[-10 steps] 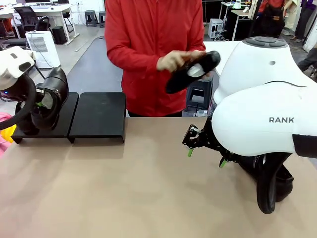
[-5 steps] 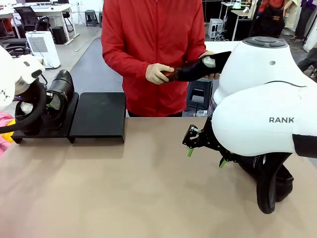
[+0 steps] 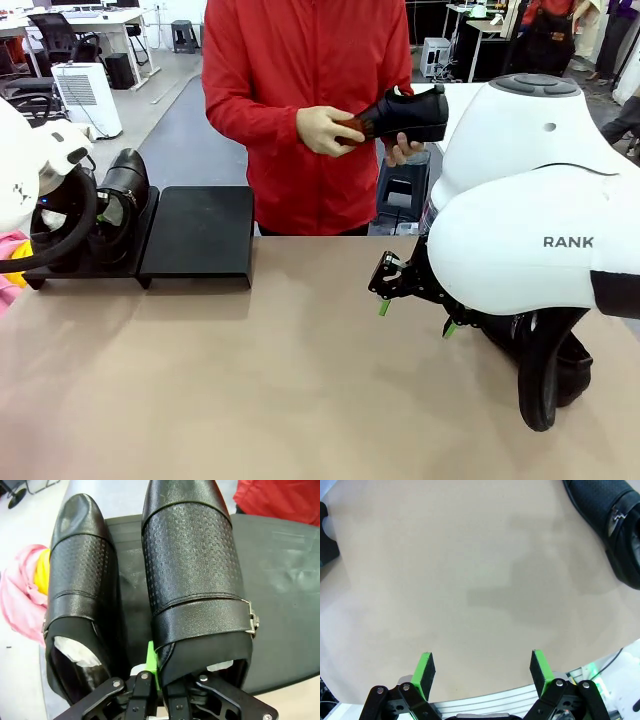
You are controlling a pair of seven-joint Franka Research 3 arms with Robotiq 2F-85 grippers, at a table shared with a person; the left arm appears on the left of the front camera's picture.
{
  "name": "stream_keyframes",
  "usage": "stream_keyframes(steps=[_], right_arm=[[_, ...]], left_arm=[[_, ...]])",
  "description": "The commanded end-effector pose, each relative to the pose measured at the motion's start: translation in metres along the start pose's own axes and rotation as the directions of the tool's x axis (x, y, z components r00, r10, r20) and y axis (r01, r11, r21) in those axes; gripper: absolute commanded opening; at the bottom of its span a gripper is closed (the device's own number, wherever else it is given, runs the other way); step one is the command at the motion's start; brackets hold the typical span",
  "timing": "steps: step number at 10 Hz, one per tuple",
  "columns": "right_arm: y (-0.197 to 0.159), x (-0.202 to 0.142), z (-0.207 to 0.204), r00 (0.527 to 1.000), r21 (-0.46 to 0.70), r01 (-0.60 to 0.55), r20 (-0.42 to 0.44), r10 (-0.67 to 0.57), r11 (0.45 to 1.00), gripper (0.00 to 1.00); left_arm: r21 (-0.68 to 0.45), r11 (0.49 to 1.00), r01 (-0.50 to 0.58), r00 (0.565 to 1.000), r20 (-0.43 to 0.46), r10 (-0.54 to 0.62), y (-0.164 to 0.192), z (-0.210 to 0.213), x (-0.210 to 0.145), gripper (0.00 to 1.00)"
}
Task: Organize the shoes by placing them on the stand.
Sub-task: Place the Shoe from the middle of the table onto the Shoes Stand.
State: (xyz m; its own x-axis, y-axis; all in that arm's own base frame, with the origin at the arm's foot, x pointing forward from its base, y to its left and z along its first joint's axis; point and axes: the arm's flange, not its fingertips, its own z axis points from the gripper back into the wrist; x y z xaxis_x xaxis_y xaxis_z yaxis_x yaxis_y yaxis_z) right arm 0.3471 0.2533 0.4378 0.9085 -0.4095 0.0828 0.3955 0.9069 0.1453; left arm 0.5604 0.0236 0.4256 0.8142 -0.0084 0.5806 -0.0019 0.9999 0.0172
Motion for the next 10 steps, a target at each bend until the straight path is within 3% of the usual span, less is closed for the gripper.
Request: stream_keyframes(steps=[1, 4, 10], right_arm=[[0.0, 0.004, 0.003, 1.0, -0.001, -0.022, 0.0, 0.022, 1.0, 1.0], [0.0, 0.004, 0.003, 1.0, -0.001, -0.022, 0.0, 0.022, 1.0, 1.0], [0.0, 0.004, 0.003, 1.0, -0.001, -0.022, 0.0, 0.022, 1.0, 1.0]], left_arm=[[-0.01, 1.0, 0.015, 1.0, 0.01, -0.015, 0.017, -0.005, 0.007, 0.37], [0.035, 0.999, 0.026, 0.999, 0.032, -0.028, 0.022, -0.016, 0.007, 0.94], [0.019, 1.0, 0.015, 1.0, 0.022, -0.016, 0.015, -0.011, 0.004, 0.97]])
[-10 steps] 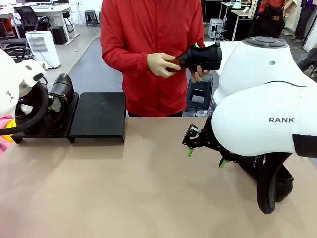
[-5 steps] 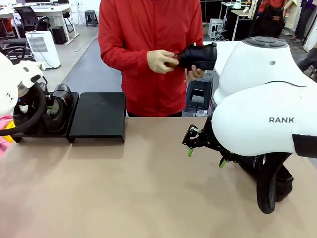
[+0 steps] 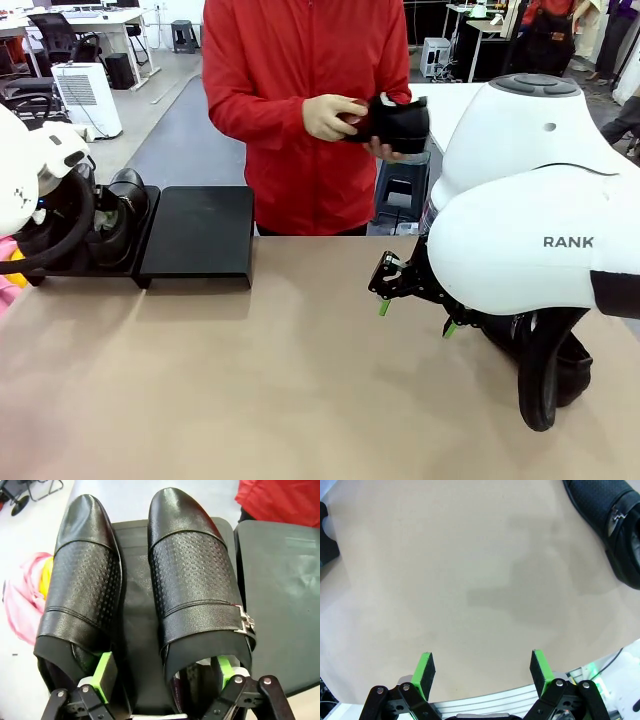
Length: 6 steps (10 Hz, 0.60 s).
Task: Organize the shoes by placing them on the stand.
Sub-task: Place the Shoe from the middle of the table onto the Shoes Stand.
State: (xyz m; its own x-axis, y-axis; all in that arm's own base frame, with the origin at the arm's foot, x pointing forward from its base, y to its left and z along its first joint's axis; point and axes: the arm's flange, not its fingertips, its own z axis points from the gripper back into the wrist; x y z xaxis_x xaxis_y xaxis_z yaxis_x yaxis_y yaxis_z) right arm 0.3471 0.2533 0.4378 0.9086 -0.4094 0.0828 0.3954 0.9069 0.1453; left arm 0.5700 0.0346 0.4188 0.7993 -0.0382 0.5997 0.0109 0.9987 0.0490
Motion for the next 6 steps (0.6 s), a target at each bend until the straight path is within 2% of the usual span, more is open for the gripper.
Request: stream_keyframes(steps=[1, 6], right_arm=[[0.0004, 0.0036, 0.0026, 1.0, -0.001, -0.022, 0.0, 0.022, 1.0, 1.0], [0.0004, 0.0036, 0.0026, 1.0, -0.001, -0.022, 0.0, 0.022, 1.0, 1.0]], left_arm=[[0.001, 1.0, -0.013, 1.0, -0.003, 0.013, 0.0042, -0.0001, 0.0002, 0.97], [0.001, 1.0, -0.013, 1.0, -0.003, 0.013, 0.0042, -0.0001, 0.0002, 0.97]])
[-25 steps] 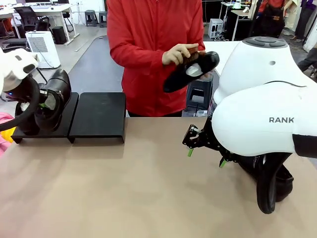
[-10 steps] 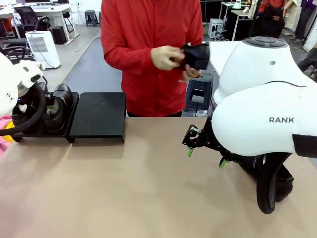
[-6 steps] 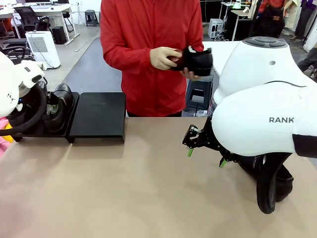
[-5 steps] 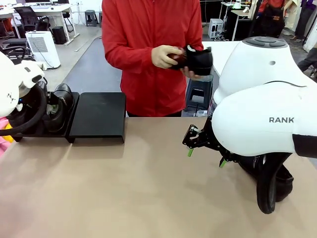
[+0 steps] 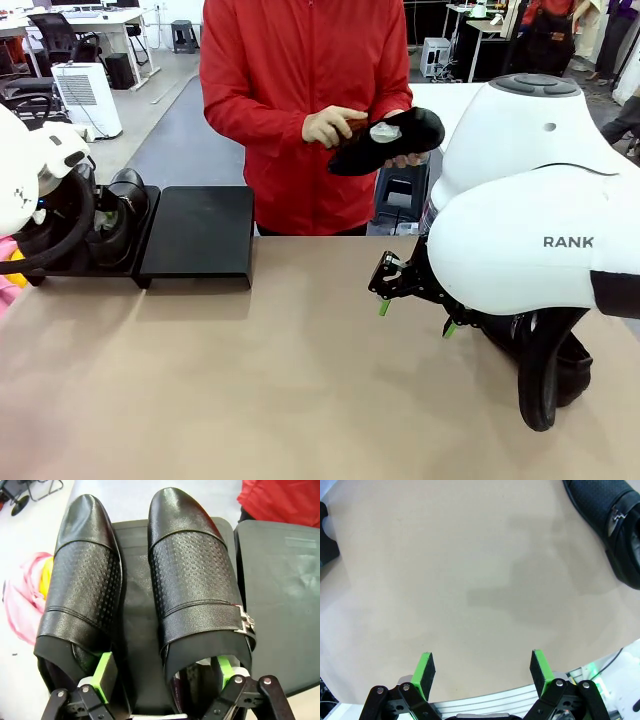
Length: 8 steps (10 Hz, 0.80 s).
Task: Organize the shoes by placing them on the stand.
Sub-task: Place the Shoe from the middle of the table onto the Shoes Stand, then pick up one Shoe and place it in the middle of the table.
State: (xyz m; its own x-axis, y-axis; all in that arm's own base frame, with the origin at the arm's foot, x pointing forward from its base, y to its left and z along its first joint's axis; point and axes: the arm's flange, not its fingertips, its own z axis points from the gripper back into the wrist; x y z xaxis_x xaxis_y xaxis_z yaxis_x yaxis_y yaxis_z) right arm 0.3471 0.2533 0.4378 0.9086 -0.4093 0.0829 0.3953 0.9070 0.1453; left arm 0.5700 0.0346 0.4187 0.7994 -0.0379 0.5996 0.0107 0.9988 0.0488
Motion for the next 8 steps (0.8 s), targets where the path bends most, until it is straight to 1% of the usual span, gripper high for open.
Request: stream_keyframes(steps=[1, 8], right_arm=[[0.0004, 0.0036, 0.0026, 1.0, -0.001, -0.021, 0.0, 0.021, 1.0, 1.0], [0.0004, 0.0036, 0.0026, 1.0, -0.001, -0.021, 0.0, 0.021, 1.0, 1.0]], left_arm=[[0.001, 1.0, -0.013, 1.0, -0.003, 0.013, 0.0042, -0.0001, 0.0002, 0.97], [0.001, 1.0, -0.013, 1.0, -0.003, 0.013, 0.0042, -0.0001, 0.0002, 0.97]])
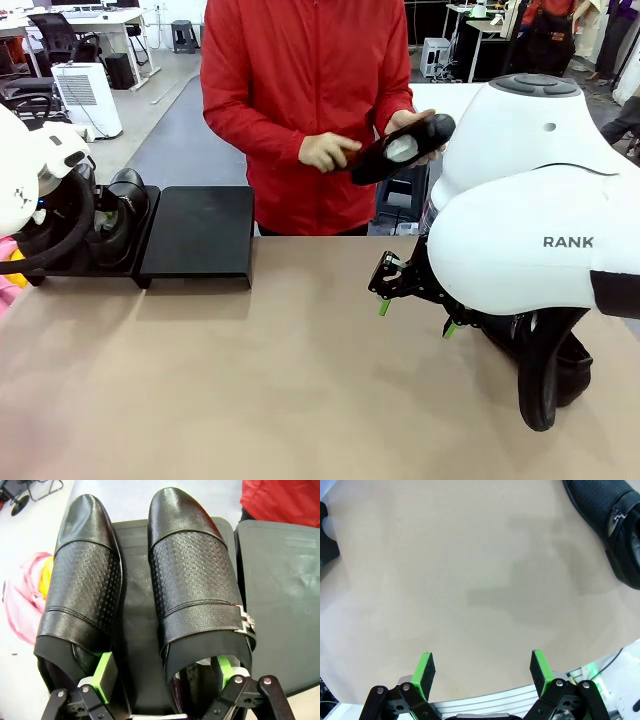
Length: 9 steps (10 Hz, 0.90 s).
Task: Organize the shoes by placing them on the stand.
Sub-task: Pick up one Shoe and place it in the middle of the table.
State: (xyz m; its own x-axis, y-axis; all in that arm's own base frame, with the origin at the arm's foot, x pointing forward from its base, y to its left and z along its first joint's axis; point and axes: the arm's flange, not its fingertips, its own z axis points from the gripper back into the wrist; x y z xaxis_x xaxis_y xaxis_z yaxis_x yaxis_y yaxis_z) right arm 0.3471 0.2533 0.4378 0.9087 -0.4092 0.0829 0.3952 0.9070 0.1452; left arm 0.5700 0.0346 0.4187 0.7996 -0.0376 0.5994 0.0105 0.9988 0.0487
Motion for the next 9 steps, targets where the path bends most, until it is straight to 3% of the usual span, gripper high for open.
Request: stream_keyframes(steps=[1, 4, 9], right_arm=[[0.0, 0.004, 0.003, 1.0, -0.001, -0.021, 0.0, 0.021, 1.0, 1.0], [0.0, 0.004, 0.003, 1.0, -0.001, -0.021, 0.0, 0.021, 1.0, 1.0], [0.0, 0.004, 0.003, 1.0, -0.001, -0.021, 0.0, 0.021, 1.0, 1.0]], left_arm=[[0.001, 1.0, -0.013, 1.0, -0.002, 0.013, 0.004, 0.0, 0.0, 0.97], [0.032, 0.999, -0.004, 1.0, -0.017, 0.004, -0.012, 0.014, -0.006, 0.97], [0.092, 0.996, -0.018, 0.999, 0.052, 0.014, -0.033, 0.051, -0.02, 0.97]])
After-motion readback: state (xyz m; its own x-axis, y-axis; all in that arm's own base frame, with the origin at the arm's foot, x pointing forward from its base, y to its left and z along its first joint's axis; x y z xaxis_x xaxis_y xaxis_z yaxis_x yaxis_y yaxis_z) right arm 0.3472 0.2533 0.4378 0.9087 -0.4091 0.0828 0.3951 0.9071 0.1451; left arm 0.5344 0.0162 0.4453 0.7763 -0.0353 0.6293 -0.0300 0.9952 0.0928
